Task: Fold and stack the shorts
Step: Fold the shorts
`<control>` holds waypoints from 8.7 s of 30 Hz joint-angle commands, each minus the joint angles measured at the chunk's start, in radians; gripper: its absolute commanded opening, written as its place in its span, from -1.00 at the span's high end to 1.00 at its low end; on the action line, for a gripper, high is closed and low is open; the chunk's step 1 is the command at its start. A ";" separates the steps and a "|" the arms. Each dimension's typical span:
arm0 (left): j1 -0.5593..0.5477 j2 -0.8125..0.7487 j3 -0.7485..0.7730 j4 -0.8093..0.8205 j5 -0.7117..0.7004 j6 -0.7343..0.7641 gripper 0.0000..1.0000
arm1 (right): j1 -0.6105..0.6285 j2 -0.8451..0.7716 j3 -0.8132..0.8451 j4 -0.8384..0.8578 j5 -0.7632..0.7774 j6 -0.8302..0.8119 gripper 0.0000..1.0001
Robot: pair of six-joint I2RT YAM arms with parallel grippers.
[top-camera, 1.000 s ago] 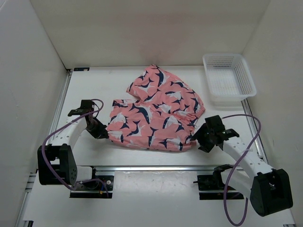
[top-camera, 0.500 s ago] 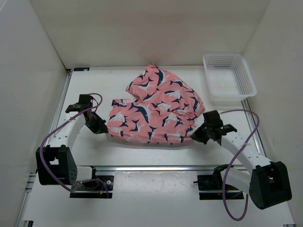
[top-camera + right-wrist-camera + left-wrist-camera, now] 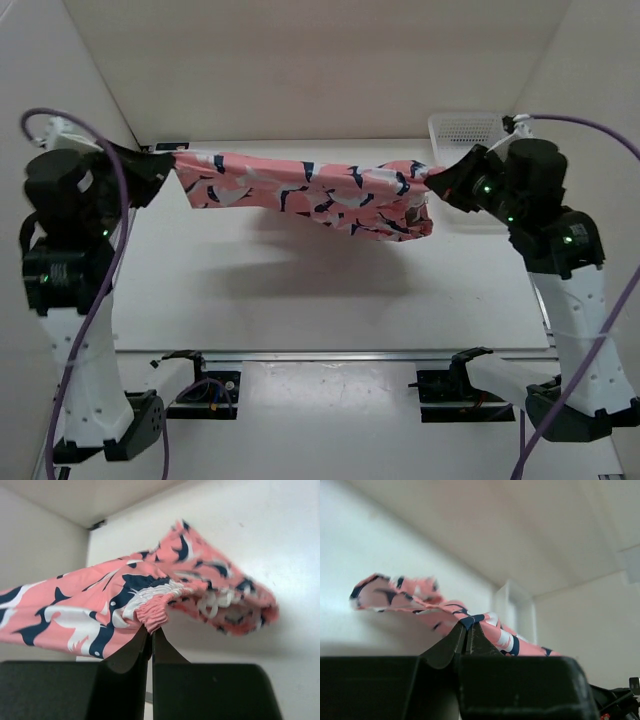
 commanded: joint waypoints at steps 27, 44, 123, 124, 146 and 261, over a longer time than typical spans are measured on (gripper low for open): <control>-0.058 0.072 0.194 0.103 -0.353 0.160 0.80 | -0.005 -0.027 0.025 -0.073 -0.084 -0.123 1.00; 0.082 0.868 0.448 0.166 -0.146 0.214 0.80 | -0.111 0.881 0.226 0.230 -0.102 -0.071 1.00; -0.224 0.174 -0.645 -0.091 -0.190 0.004 0.80 | -0.155 0.273 -0.437 0.296 -0.190 -0.041 1.00; -0.224 0.158 -0.595 -0.116 -0.190 0.004 0.80 | -0.155 0.273 -0.417 0.270 -0.202 -0.041 1.00; -0.291 -0.080 -1.038 -0.080 0.023 -0.085 -0.66 | -0.155 0.141 -0.831 0.253 -0.113 -0.070 -0.70; -0.240 0.756 -0.484 0.106 -0.143 0.116 -0.40 | -0.126 0.353 -0.909 0.586 -0.049 0.179 0.02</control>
